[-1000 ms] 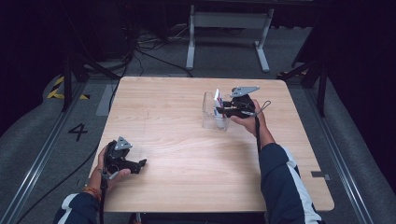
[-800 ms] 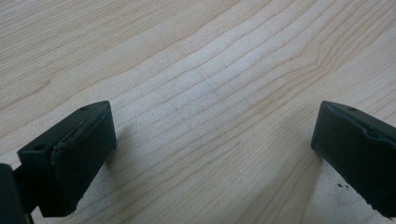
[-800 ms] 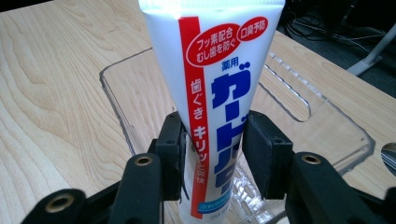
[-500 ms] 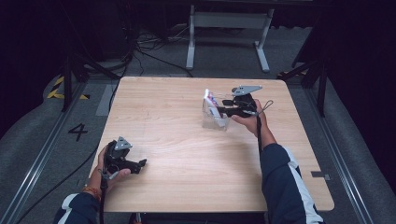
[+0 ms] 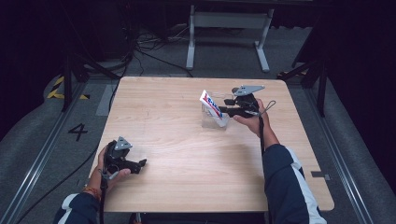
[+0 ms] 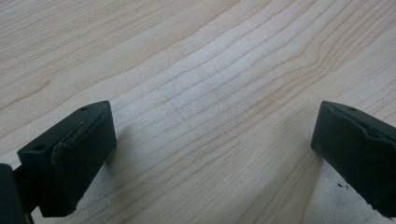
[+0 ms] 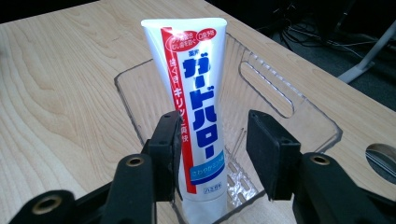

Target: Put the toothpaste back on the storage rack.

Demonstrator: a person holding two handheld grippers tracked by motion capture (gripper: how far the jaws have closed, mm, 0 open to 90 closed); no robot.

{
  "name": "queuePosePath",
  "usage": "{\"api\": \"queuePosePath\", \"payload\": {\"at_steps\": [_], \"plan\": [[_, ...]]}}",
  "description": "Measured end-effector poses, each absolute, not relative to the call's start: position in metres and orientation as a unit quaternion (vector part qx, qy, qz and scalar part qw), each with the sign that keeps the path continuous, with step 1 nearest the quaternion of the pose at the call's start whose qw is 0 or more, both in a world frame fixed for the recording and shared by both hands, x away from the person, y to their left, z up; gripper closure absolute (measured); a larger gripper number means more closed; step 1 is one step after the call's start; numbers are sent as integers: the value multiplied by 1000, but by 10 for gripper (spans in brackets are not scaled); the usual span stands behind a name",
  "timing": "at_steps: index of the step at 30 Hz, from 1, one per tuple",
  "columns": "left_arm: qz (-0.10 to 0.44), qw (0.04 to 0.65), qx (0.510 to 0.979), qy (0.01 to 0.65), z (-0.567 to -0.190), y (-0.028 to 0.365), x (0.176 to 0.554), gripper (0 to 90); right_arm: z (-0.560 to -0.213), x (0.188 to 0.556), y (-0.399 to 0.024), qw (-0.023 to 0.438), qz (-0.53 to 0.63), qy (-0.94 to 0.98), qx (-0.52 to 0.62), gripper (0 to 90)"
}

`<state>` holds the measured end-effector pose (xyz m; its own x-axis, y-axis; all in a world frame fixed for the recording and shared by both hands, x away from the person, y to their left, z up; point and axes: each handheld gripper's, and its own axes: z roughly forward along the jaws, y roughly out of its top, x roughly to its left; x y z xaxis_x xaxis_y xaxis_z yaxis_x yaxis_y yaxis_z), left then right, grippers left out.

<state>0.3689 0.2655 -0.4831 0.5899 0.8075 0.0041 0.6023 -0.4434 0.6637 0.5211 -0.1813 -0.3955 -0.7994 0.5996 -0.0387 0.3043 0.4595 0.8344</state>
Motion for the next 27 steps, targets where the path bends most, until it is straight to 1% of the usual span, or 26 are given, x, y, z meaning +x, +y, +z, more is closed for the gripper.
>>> {"api": "queuePosePath", "payload": {"at_steps": [20,27], "plan": [[163,315,834,422,-483,266,369,4,-380,501,-189,180,420,851,257,538],[162,316,834,423,-483,265,369,5,-376,493,-189,183,414,855,253,518]]}}
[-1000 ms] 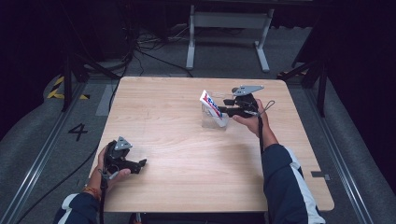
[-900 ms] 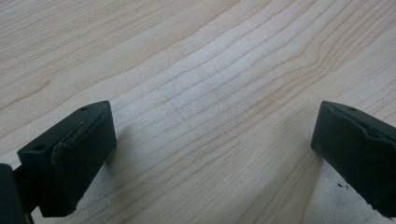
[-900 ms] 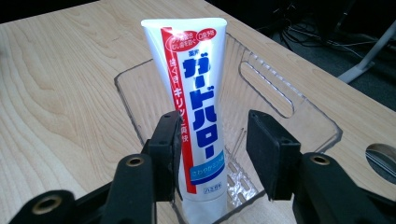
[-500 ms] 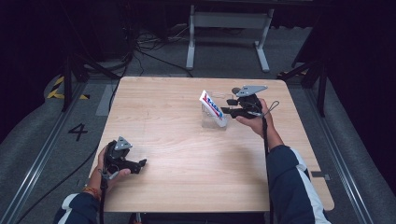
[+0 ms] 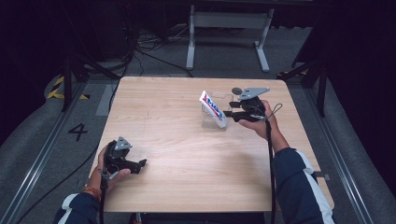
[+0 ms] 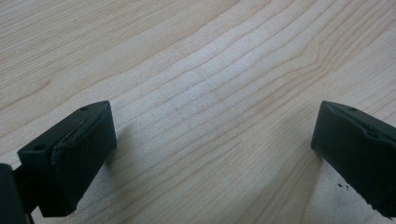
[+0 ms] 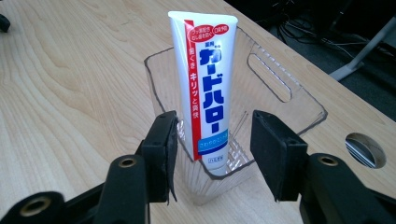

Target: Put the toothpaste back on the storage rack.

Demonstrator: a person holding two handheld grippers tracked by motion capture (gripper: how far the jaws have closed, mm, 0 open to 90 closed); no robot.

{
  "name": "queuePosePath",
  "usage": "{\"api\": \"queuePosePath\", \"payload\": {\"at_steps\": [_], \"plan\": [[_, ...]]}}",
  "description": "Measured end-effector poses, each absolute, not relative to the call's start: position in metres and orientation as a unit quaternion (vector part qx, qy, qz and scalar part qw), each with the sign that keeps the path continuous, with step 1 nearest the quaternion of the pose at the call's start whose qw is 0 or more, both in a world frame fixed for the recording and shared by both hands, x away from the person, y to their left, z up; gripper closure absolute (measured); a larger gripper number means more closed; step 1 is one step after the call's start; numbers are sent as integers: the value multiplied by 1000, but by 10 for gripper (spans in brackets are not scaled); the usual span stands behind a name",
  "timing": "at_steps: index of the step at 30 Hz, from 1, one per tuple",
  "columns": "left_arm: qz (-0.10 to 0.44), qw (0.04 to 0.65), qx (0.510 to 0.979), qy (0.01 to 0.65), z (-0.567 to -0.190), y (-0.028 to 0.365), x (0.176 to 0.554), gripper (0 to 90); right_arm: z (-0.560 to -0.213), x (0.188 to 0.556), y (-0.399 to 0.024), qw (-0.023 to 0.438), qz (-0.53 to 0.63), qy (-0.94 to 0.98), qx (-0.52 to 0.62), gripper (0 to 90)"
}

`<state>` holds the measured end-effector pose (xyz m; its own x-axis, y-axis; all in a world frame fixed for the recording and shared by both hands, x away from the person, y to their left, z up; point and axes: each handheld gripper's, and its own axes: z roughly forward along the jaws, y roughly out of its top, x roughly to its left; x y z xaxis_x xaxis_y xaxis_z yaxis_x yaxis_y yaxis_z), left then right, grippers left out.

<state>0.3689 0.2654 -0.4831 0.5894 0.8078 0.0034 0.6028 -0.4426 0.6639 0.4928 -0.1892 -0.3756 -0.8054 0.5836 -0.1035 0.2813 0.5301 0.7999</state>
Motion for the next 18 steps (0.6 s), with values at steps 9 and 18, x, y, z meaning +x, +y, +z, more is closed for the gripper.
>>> {"api": "queuePosePath", "payload": {"at_steps": [9,18], "plan": [[162,316,834,423,-483,265,369,5,-371,480,-193,185,399,863,248,465],[162,316,834,423,-483,265,369,5,-371,469,-198,199,380,869,246,399]]}}
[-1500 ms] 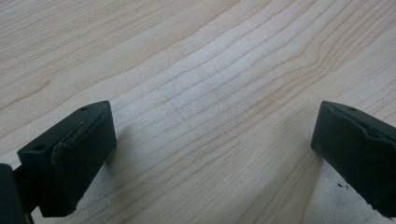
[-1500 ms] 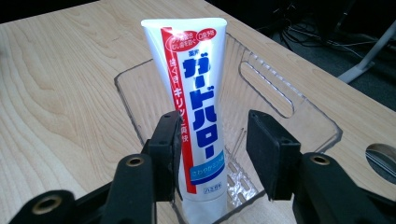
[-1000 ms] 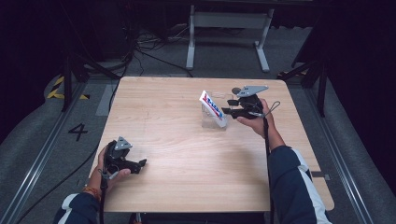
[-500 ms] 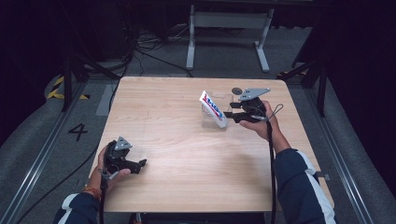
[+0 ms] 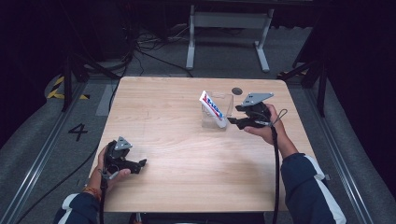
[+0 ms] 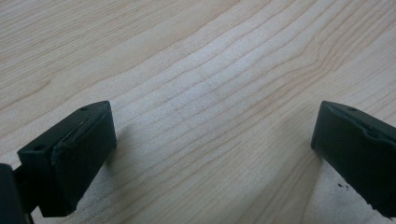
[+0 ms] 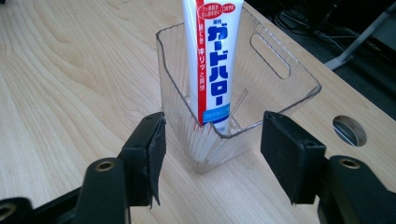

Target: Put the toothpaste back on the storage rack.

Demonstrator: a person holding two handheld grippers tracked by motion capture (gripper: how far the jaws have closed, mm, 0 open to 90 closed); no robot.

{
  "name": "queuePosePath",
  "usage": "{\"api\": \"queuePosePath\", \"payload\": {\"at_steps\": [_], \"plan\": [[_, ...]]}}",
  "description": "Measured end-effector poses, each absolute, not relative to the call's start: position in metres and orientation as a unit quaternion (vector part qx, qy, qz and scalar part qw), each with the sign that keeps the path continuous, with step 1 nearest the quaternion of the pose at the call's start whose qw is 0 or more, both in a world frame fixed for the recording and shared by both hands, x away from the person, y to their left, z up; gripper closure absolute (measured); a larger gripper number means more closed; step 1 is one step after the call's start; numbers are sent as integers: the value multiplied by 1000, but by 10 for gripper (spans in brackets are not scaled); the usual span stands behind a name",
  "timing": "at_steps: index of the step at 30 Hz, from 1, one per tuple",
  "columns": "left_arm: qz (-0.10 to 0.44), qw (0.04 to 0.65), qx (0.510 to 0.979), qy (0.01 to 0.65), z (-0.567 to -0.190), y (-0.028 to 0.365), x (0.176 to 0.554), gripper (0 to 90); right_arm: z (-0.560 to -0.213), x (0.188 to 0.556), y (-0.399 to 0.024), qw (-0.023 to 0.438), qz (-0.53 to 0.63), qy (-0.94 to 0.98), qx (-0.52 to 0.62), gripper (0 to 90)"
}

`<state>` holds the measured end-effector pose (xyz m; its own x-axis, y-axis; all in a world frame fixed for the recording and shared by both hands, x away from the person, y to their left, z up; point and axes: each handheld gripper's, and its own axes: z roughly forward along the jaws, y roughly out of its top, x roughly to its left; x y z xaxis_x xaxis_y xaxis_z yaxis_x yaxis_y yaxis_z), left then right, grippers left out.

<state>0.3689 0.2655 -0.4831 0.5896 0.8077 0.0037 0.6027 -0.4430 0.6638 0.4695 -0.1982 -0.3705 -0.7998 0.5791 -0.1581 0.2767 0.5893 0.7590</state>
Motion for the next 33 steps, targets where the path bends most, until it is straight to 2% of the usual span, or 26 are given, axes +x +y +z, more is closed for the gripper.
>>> {"api": "queuePosePath", "payload": {"at_steps": [11,33], "plan": [[162,316,834,423,-483,265,369,4,-377,454,-207,209,362,876,241,330],[162,316,834,423,-483,265,369,4,-393,429,-235,227,334,877,258,286]]}}
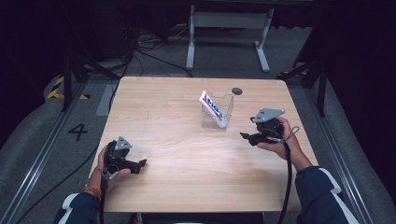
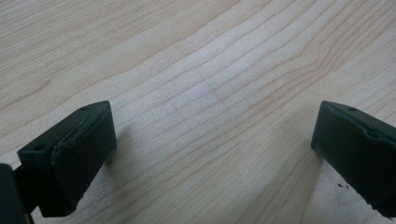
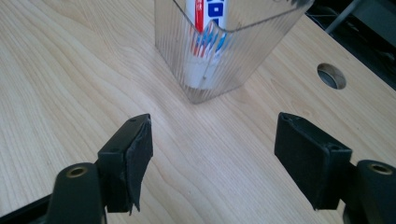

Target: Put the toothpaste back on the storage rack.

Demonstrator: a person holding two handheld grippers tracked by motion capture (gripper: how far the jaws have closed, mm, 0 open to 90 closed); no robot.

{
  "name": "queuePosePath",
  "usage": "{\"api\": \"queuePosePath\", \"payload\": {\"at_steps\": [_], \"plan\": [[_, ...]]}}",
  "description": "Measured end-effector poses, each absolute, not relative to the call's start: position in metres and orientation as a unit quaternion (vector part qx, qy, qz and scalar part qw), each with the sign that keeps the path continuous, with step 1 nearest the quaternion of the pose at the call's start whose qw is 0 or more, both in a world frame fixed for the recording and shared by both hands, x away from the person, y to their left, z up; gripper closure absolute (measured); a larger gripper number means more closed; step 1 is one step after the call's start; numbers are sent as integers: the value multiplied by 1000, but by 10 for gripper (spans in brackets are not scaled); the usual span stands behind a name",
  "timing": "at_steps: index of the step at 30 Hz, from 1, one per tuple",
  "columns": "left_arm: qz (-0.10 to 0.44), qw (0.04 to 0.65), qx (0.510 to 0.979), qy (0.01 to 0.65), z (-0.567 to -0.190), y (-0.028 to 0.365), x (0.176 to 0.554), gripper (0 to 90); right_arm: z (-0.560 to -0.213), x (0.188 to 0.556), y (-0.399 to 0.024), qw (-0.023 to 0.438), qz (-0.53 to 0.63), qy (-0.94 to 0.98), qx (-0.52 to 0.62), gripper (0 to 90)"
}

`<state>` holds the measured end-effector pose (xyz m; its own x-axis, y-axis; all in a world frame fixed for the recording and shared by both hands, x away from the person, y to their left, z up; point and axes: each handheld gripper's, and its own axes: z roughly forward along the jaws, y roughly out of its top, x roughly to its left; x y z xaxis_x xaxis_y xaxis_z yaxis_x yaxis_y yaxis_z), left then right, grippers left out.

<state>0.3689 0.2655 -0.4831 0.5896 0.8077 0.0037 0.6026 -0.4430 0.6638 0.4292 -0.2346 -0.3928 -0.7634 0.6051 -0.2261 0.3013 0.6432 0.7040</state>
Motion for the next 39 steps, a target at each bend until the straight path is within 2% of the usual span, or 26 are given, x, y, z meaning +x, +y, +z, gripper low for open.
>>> {"api": "queuePosePath", "payload": {"at_steps": [25,39], "plan": [[162,316,834,423,-483,265,369,5,-427,396,-277,228,323,874,284,276],[162,316,834,423,-483,265,369,4,-451,373,-308,207,320,869,314,260]]}}
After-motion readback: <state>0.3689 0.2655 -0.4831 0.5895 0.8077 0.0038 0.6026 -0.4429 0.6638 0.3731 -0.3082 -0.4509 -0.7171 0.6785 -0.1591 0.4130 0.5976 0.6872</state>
